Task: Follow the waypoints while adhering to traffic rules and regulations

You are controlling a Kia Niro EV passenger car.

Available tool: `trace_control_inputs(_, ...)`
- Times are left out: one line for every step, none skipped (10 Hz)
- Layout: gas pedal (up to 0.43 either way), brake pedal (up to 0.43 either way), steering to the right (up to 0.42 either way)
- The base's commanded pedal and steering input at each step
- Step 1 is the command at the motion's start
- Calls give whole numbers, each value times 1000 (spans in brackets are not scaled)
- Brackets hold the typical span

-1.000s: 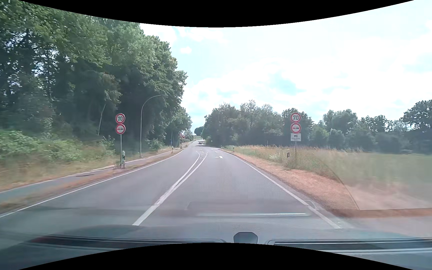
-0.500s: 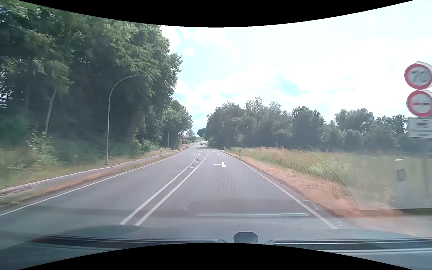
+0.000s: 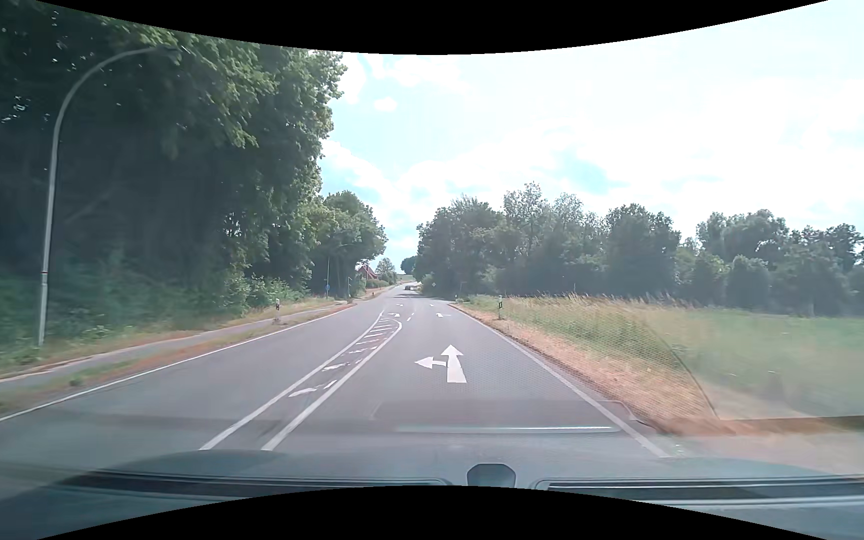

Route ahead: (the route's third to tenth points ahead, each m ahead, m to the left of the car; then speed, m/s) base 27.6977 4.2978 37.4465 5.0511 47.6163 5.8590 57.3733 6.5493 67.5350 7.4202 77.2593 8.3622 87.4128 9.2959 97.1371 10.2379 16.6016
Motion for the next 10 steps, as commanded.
trace_control_inputs(157, 0, -9)
trace_control_inputs(157, 0, -9)
trace_control_inputs(157, 0, -9)
trace_control_inputs(157, 0, -9)
trace_control_inputs(157, 0, -9)
trace_control_inputs(157, 0, -9)
trace_control_inputs(169, 0, -9)
trace_control_inputs(169, 0, -9)
trace_control_inputs(169, 0, -9)
trace_control_inputs(177, 0, -9)
